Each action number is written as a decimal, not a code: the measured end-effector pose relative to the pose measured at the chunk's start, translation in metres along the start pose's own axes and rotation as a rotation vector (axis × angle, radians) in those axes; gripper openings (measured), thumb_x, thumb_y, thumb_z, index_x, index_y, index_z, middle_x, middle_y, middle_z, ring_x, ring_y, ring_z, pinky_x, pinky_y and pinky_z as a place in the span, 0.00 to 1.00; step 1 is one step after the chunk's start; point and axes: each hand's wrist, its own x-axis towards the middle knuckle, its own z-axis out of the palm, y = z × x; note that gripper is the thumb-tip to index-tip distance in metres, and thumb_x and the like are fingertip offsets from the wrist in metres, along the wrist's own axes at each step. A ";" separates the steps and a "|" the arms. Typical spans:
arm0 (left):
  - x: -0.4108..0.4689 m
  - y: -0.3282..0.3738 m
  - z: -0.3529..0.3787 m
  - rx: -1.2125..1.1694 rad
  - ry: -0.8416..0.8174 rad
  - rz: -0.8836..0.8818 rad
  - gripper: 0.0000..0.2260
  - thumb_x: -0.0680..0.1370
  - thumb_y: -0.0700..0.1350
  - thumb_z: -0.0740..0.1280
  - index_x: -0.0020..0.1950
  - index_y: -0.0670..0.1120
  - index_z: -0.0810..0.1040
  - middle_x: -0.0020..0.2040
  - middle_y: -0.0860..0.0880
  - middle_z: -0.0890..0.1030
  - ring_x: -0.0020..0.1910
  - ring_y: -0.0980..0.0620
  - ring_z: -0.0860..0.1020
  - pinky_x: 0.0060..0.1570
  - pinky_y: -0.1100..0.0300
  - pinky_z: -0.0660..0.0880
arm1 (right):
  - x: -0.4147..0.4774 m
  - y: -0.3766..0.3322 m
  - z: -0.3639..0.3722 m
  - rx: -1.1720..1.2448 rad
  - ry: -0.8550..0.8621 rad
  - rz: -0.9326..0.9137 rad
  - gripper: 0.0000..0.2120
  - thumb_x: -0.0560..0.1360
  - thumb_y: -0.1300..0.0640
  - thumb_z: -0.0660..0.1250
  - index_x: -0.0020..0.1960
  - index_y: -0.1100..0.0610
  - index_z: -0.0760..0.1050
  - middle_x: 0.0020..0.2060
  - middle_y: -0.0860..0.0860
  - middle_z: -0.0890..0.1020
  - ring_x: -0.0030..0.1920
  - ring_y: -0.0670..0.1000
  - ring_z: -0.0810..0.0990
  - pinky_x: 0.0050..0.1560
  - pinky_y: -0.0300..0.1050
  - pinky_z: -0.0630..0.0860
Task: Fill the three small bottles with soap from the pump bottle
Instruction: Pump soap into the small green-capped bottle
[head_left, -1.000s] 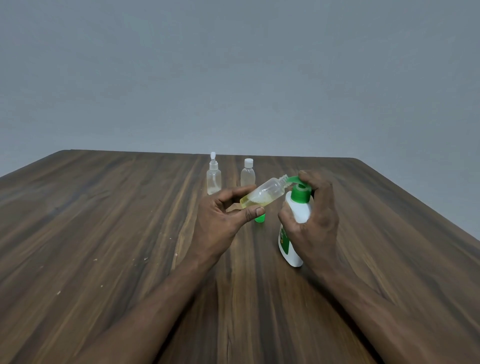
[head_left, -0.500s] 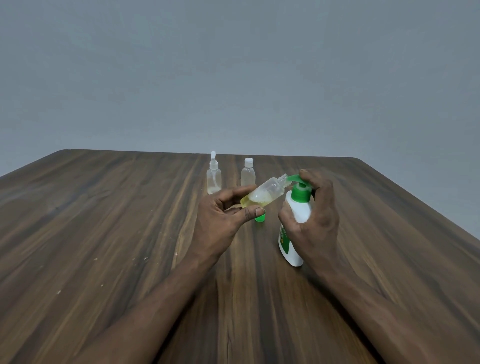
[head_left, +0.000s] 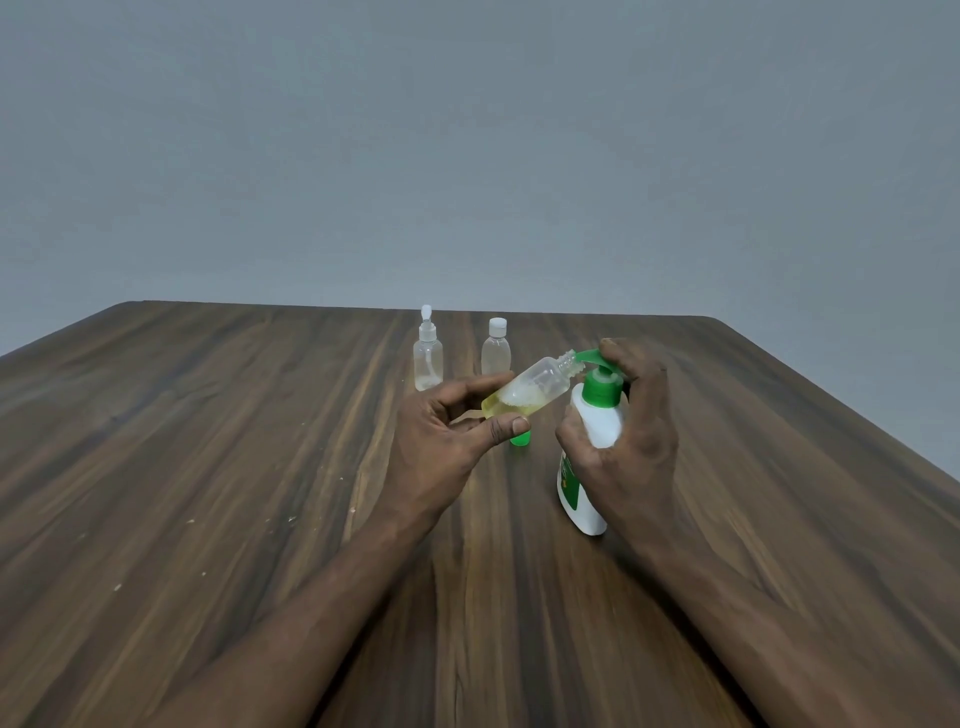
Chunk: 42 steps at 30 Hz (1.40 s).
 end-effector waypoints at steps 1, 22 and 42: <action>0.000 0.000 0.000 -0.001 0.000 -0.001 0.19 0.67 0.37 0.80 0.58 0.42 0.84 0.51 0.49 0.87 0.52 0.51 0.85 0.50 0.58 0.82 | 0.000 0.000 0.000 0.001 0.006 -0.002 0.28 0.67 0.64 0.71 0.66 0.56 0.69 0.60 0.41 0.71 0.60 0.35 0.71 0.60 0.29 0.66; -0.002 0.005 0.001 0.019 0.002 0.015 0.19 0.67 0.34 0.79 0.57 0.40 0.84 0.49 0.51 0.87 0.49 0.57 0.85 0.47 0.68 0.79 | -0.001 0.000 0.000 -0.003 0.012 0.000 0.27 0.66 0.66 0.71 0.64 0.59 0.70 0.59 0.45 0.73 0.60 0.35 0.71 0.60 0.29 0.66; -0.002 0.004 0.001 0.046 0.011 0.034 0.19 0.67 0.34 0.79 0.57 0.39 0.84 0.50 0.48 0.87 0.51 0.54 0.85 0.47 0.67 0.79 | -0.001 -0.001 0.000 -0.004 0.008 0.019 0.29 0.66 0.69 0.73 0.65 0.58 0.70 0.59 0.44 0.73 0.60 0.37 0.72 0.61 0.31 0.67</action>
